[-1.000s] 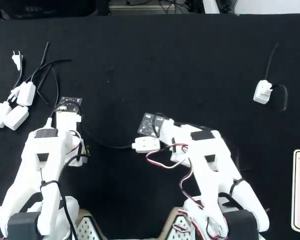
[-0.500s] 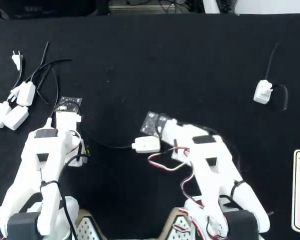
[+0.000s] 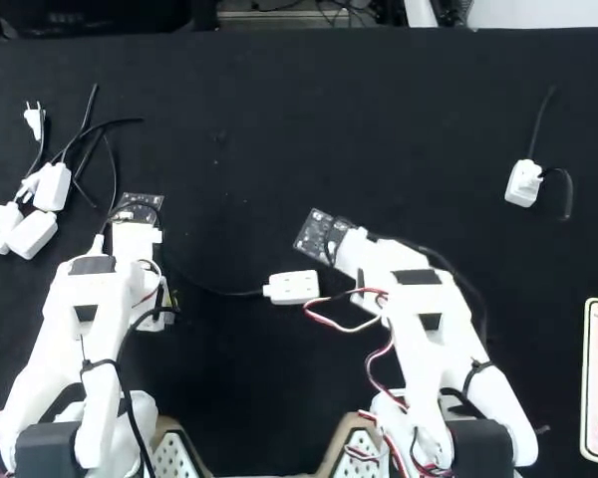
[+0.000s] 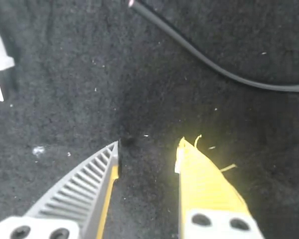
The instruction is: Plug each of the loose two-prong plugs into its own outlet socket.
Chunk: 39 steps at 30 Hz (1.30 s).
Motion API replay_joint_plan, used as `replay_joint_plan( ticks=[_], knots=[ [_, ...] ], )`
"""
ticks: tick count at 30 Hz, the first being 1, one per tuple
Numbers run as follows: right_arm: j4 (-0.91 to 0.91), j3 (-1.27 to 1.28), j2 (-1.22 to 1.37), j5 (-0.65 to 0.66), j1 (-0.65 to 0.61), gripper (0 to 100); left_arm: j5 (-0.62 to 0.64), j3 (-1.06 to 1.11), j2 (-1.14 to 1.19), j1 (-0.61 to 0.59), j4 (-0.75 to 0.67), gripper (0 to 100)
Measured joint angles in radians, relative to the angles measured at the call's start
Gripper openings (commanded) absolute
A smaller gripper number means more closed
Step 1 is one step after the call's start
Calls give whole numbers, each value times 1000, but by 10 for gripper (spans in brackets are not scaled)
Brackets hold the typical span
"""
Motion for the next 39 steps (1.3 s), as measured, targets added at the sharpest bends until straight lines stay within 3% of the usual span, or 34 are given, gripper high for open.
replay_joint_plan(
  ticks=[8,13,19,29,34,39],
  knots=[
    [304,0,-210,-68,-11,11,0,0,0,0,0,191],
    [505,0,-288,-84,-152,11,0,0,0,0,0,191],
    [491,6,-287,-170,-267,11,0,0,0,0,0,191],
    [394,-52,-23,-252,-267,19,0,0,0,-37,0,191],
    [394,-64,-6,-290,-267,93,0,0,0,-37,0,191],
    [387,-64,-5,-308,-276,60,0,0,0,-37,0,191]
  ],
)
